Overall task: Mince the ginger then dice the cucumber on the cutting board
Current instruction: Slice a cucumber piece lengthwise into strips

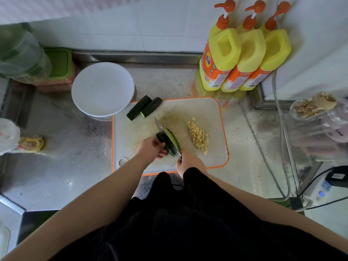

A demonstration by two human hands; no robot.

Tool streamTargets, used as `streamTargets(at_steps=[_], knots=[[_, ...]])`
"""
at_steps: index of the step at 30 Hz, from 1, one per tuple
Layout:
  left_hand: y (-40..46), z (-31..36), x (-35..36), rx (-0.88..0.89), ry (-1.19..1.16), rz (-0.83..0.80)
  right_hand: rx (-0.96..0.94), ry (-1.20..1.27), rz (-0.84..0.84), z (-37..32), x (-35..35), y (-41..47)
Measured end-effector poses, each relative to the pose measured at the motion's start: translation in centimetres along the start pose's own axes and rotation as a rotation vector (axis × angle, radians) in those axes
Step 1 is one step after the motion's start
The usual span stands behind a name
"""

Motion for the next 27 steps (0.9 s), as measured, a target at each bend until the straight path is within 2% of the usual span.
streamTargets(at_steps=[6, 27], knots=[[0.1, -0.1, 0.1, -0.007, 0.002, -0.02, -0.034, -0.092, 0.037, -0.2, -0.4, 0.6], [0.5, -0.4, 0.2, 0.005, -0.014, 0.006, -0.085, -0.089, 0.037, -0.5, -1.5, -0.8]])
Point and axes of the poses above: each hand's wrist, its own y-axis towards the middle knuckle, its own x-axis out of the palm, z = x × y, the point moved 5 cm from there along y, towards the middle knuckle, and after that the axes turned 15 degrees about z, right-handed, at the moved point
